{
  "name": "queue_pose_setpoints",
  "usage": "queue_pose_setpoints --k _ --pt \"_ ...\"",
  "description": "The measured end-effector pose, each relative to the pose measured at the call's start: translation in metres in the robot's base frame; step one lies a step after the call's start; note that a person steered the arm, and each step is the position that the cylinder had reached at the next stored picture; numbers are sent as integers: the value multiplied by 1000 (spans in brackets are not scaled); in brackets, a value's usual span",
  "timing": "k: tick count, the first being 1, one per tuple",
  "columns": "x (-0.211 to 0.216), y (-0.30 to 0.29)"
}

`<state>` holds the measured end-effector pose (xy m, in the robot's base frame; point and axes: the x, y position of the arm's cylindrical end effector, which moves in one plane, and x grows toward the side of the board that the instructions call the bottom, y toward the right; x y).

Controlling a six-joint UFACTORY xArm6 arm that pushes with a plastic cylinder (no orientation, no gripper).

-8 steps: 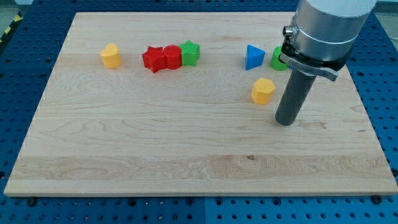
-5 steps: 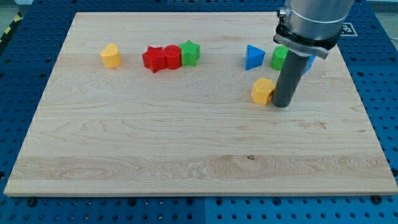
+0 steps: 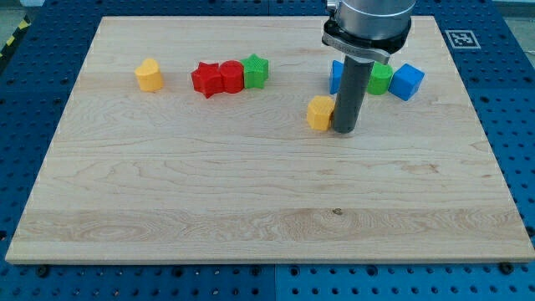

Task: Push the yellow hexagon to the left side of the blue triangle

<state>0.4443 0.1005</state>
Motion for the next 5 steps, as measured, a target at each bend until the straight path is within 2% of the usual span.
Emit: queue_pose_setpoints --k 1,3,5 --pt "12 -3" --pt "14 -33" --pt "14 -34"
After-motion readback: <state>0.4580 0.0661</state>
